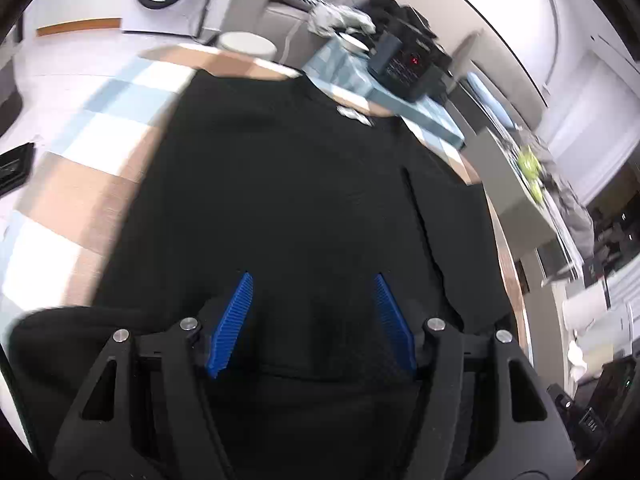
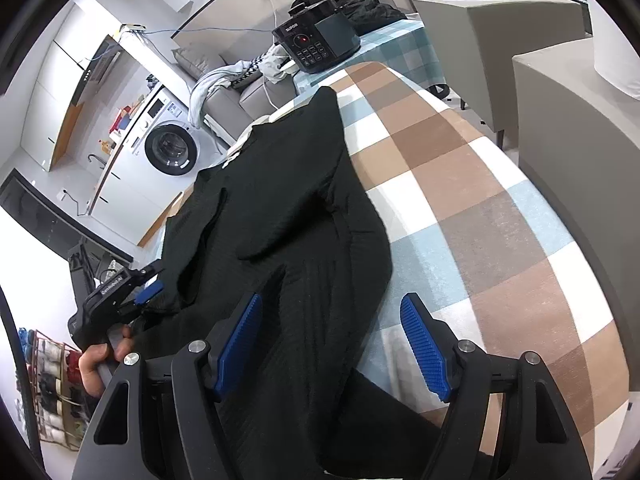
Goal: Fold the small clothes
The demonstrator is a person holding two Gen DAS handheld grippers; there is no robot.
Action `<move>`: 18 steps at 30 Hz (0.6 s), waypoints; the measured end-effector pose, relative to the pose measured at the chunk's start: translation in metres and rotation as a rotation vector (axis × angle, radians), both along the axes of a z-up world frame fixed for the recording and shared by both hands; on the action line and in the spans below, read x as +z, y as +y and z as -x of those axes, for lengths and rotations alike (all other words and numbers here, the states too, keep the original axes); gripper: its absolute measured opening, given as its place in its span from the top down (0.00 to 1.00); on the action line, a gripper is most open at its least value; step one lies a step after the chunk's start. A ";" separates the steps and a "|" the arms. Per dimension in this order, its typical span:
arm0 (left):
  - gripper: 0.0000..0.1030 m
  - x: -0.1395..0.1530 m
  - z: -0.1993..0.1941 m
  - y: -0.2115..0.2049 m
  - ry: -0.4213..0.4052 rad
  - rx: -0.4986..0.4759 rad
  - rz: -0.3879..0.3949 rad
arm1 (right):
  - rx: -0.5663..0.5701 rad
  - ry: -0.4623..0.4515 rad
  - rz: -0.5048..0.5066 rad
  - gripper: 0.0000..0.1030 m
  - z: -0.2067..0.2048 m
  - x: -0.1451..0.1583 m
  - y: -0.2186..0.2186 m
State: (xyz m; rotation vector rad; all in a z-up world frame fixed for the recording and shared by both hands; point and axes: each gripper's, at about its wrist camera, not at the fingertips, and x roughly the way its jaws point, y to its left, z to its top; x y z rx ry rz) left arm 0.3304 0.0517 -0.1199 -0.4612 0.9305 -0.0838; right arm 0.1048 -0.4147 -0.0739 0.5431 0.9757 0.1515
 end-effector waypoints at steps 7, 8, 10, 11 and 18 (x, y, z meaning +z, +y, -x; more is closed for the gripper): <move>0.69 -0.019 -0.014 -0.027 0.034 -0.027 -0.119 | 0.010 0.011 0.003 0.29 -0.003 -0.005 -0.001; 0.79 -0.020 -0.015 -0.029 0.037 -0.027 -0.163 | 0.009 0.014 0.002 0.29 -0.003 -0.006 -0.001; 0.97 -0.021 -0.017 -0.025 0.036 -0.009 -0.191 | 0.003 0.019 -0.001 0.29 -0.003 -0.008 -0.003; 0.99 -0.024 -0.019 -0.020 0.046 0.027 -0.220 | -0.001 0.022 0.000 0.29 -0.003 -0.008 -0.004; 0.89 -0.013 -0.009 0.019 0.049 0.077 -0.087 | -0.012 0.015 0.001 0.29 0.000 -0.005 -0.007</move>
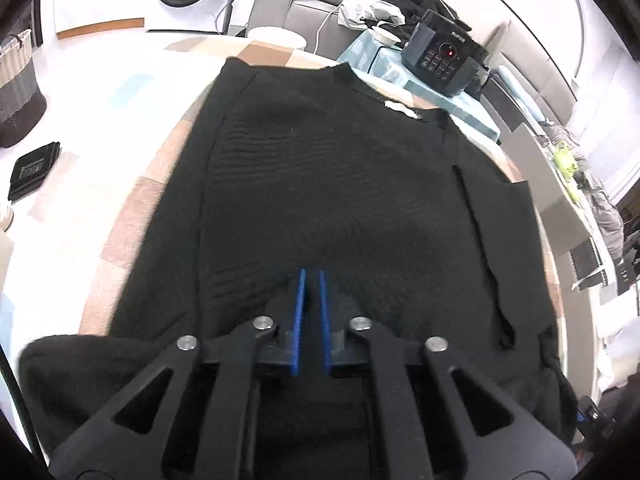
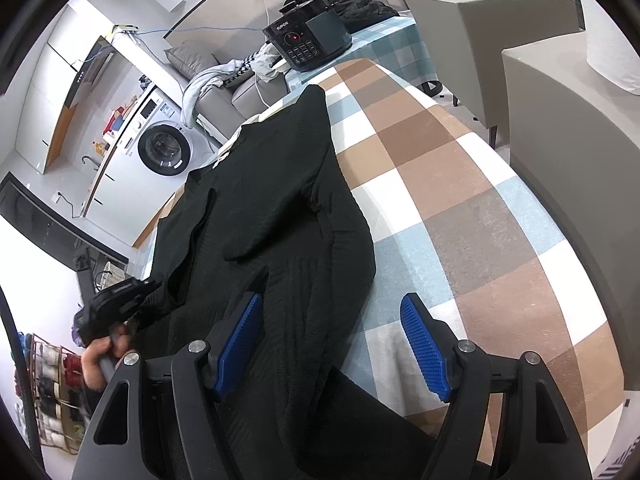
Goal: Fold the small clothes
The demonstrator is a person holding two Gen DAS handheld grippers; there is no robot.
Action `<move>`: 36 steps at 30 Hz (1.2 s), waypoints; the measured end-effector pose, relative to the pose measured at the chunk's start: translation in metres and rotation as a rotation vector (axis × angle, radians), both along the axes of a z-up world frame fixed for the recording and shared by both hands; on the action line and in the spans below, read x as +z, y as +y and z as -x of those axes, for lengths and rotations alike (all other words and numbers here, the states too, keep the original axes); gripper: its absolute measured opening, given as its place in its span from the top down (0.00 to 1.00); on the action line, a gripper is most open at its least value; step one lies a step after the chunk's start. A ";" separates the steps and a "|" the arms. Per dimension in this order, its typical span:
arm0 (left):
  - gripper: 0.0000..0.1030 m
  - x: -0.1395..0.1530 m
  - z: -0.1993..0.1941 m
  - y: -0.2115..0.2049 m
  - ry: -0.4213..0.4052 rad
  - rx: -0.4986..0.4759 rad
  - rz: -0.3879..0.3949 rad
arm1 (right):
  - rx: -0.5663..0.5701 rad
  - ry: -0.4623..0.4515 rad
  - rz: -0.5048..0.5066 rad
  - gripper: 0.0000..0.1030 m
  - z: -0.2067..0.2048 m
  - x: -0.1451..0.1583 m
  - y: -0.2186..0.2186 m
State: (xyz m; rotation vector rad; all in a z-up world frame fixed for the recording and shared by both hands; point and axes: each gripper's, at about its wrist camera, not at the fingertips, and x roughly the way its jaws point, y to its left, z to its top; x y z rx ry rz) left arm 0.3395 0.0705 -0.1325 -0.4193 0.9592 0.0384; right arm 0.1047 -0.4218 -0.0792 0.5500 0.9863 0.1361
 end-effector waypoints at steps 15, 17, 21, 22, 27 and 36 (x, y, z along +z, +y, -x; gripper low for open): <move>0.70 0.005 0.038 0.028 0.030 -0.013 -0.252 | 0.022 0.008 0.014 0.29 -0.002 0.001 0.011; 0.89 -0.002 0.035 0.026 0.032 -0.034 -0.220 | 0.020 0.008 0.016 0.29 -0.002 0.002 0.012; 0.93 0.005 0.044 0.045 -0.030 0.031 -0.185 | 0.012 0.012 0.022 0.29 -0.002 0.002 0.011; 0.93 0.009 0.046 0.052 -0.045 0.056 -0.177 | 0.012 0.012 0.023 0.29 -0.003 0.002 0.010; 0.92 0.013 0.045 0.096 -0.041 0.173 -0.114 | 0.005 0.012 0.022 0.29 -0.002 0.003 0.009; 0.53 0.031 0.087 0.092 -0.046 0.171 -0.081 | 0.000 -0.003 0.029 0.29 0.012 0.010 0.002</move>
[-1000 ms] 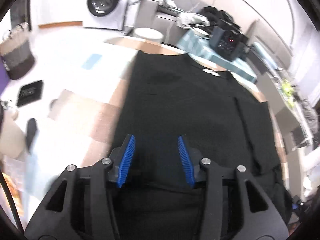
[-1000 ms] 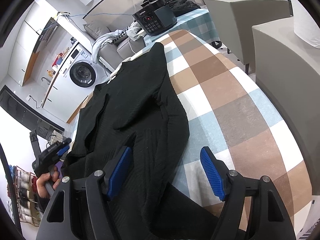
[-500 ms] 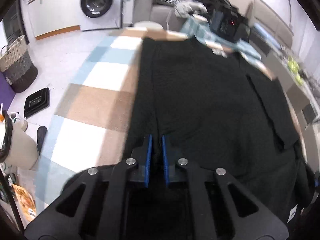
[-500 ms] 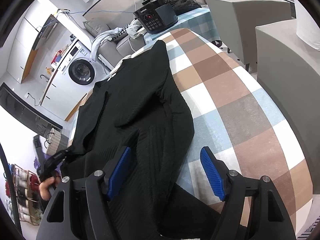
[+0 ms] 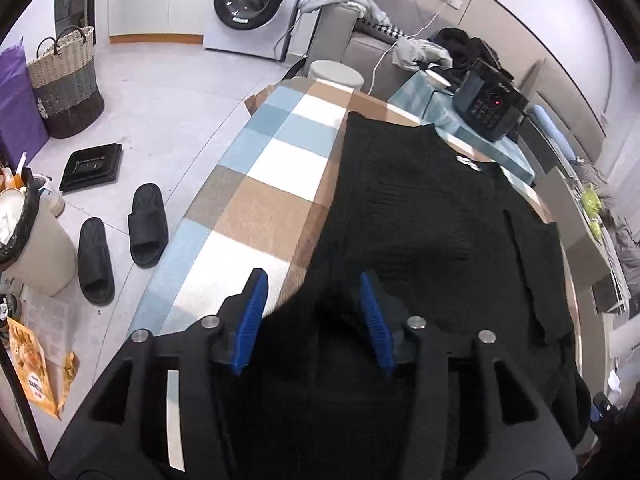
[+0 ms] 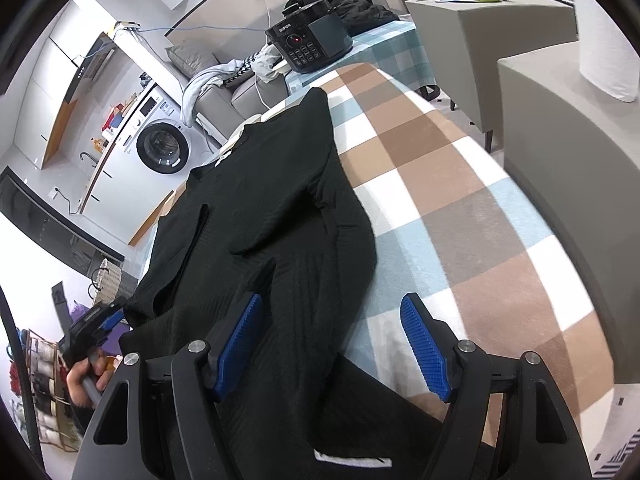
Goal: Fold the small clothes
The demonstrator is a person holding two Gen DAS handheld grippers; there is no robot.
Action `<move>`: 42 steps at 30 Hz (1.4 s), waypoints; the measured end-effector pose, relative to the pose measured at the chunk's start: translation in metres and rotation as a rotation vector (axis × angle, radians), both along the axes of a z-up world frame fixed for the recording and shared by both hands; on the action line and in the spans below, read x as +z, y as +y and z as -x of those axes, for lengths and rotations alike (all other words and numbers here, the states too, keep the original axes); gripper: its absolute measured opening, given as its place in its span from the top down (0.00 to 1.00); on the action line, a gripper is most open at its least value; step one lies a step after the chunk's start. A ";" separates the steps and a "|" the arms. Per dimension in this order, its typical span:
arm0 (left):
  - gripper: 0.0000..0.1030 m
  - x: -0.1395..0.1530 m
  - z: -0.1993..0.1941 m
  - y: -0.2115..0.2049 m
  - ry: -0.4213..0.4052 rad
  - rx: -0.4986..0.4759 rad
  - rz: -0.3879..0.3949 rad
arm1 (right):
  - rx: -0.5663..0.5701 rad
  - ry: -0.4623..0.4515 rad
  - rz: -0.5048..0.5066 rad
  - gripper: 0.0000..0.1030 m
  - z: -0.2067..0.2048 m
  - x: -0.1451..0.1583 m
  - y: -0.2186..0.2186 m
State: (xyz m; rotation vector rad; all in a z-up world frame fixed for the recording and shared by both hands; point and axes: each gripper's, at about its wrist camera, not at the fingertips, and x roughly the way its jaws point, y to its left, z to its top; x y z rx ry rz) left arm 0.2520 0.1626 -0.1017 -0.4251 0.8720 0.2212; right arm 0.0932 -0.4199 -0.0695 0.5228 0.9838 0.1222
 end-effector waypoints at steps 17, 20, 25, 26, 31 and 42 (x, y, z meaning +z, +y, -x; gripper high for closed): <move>0.19 0.003 0.188 0.006 0.003 0.107 0.024 | 0.242 0.034 0.048 0.27 0.041 -0.016 0.011; 0.19 -0.010 0.207 0.004 0.026 0.118 0.041 | 0.209 0.042 0.145 0.27 0.037 -0.021 0.022; 0.19 -0.026 0.205 -0.011 0.093 0.074 -0.005 | 0.245 0.020 0.084 0.77 0.027 -0.025 0.025; 0.19 -0.028 0.202 -0.013 0.095 0.068 0.001 | 0.246 0.011 0.024 0.83 0.025 -0.024 0.019; 0.19 -0.026 0.193 -0.017 0.093 0.051 0.005 | 0.024 -0.019 -0.068 0.95 0.025 -0.017 -0.038; 0.19 -0.017 0.203 -0.017 0.080 0.056 0.019 | -0.034 -0.017 0.039 0.50 0.053 -0.006 -0.043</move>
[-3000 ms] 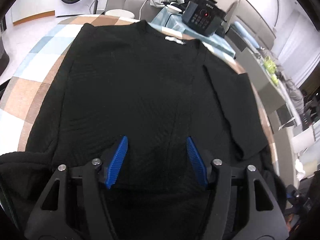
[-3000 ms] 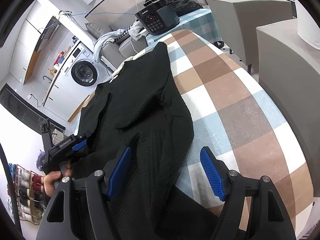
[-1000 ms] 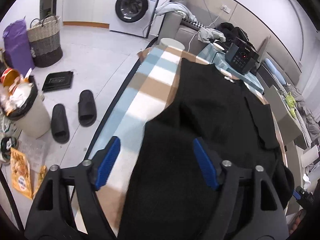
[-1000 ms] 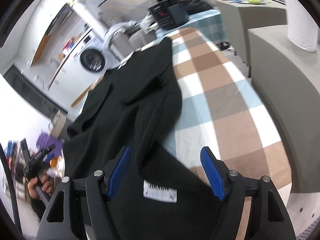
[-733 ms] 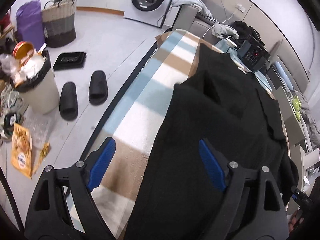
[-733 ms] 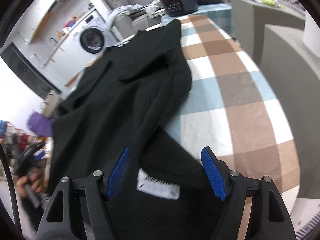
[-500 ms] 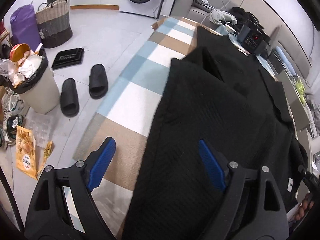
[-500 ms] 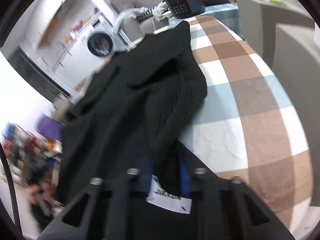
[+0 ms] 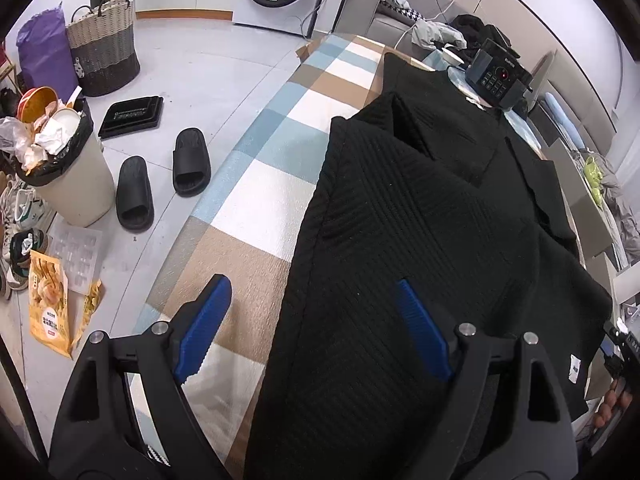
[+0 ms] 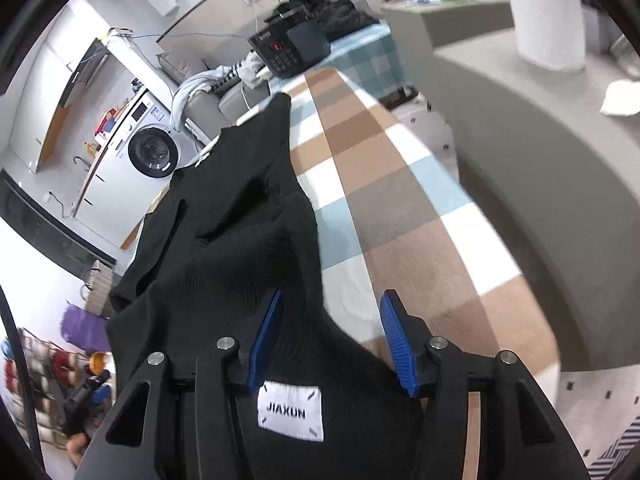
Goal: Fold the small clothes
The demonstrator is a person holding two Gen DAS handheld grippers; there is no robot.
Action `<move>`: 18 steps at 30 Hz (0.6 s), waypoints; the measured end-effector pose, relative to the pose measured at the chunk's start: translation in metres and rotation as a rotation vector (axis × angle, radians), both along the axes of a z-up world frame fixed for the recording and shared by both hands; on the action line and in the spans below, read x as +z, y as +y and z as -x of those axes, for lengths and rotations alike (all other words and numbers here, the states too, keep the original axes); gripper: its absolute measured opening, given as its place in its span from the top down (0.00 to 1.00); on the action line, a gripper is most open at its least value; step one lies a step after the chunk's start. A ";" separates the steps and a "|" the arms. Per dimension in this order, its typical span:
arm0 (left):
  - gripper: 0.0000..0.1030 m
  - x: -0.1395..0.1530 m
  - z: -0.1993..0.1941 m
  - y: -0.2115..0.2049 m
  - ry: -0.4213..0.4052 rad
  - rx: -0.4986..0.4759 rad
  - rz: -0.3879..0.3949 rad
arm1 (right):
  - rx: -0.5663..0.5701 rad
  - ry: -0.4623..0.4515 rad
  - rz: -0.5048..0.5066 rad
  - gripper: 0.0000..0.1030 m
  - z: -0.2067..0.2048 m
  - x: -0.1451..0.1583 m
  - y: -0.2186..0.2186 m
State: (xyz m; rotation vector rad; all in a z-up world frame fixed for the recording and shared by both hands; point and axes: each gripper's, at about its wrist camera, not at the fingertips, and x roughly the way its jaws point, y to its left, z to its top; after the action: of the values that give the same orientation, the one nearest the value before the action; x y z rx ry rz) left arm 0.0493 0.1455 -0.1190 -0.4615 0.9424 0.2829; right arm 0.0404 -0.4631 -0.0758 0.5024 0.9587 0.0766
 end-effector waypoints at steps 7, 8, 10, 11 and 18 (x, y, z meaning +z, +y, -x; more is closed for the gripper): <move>0.19 0.018 0.024 -0.011 -0.052 -0.015 0.015 | 0.068 -0.049 -0.054 0.50 0.049 0.020 0.030; 0.19 0.022 0.029 -0.015 -0.063 -0.021 0.017 | 0.084 -0.042 -0.071 0.50 0.058 0.019 0.036; 0.19 0.029 0.041 -0.024 -0.083 -0.040 0.027 | 0.102 -0.031 -0.101 0.49 0.076 0.015 0.046; 0.19 0.032 0.047 -0.029 -0.094 -0.050 0.031 | 0.106 -0.018 -0.113 0.49 0.085 0.012 0.051; 0.19 0.047 0.090 -0.070 -0.140 -0.137 0.040 | 0.158 0.108 -0.240 0.49 0.130 -0.027 0.083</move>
State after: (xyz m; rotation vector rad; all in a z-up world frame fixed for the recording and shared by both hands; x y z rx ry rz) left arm -0.0411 0.0759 -0.0720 -0.4457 0.8394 0.1066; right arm -0.0891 -0.3805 -0.1028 0.6559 1.1009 0.3122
